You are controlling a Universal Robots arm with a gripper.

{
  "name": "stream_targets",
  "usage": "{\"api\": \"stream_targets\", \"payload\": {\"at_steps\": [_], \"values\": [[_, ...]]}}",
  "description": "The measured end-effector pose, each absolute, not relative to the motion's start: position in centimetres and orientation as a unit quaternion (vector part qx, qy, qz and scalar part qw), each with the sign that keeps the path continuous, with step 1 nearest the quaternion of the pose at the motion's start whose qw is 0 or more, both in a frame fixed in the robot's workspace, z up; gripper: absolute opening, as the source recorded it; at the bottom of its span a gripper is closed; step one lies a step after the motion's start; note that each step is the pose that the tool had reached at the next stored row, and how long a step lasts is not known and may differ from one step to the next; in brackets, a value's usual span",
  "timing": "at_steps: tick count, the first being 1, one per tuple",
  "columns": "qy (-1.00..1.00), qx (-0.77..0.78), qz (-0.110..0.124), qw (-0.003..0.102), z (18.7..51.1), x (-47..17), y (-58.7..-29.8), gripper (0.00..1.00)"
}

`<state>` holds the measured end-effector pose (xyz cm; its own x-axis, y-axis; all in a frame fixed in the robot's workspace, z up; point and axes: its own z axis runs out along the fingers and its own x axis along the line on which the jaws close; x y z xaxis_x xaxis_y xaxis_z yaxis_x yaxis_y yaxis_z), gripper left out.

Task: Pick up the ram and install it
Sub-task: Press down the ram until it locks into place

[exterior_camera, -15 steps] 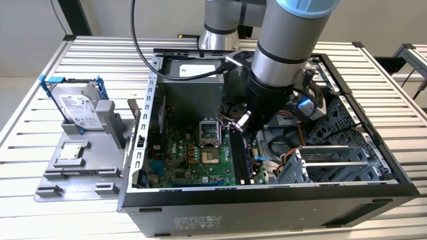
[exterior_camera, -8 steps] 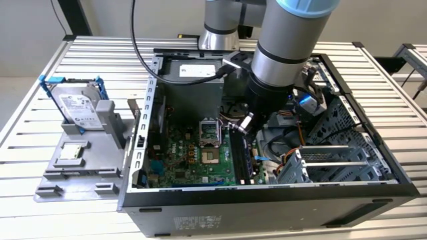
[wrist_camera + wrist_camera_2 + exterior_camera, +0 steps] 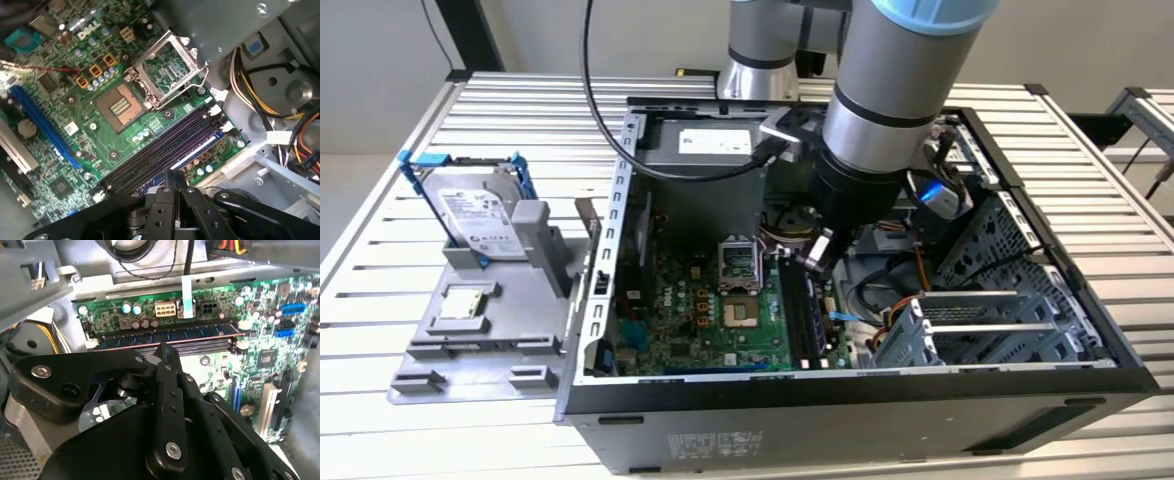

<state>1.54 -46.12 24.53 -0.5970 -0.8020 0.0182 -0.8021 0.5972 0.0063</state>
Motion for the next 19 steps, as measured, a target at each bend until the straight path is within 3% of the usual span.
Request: {"api": "stream_targets", "payload": {"at_steps": [19], "values": [[-0.807,0.591,0.002,0.008,24.54,1.55,-46.12,0.0]]}}
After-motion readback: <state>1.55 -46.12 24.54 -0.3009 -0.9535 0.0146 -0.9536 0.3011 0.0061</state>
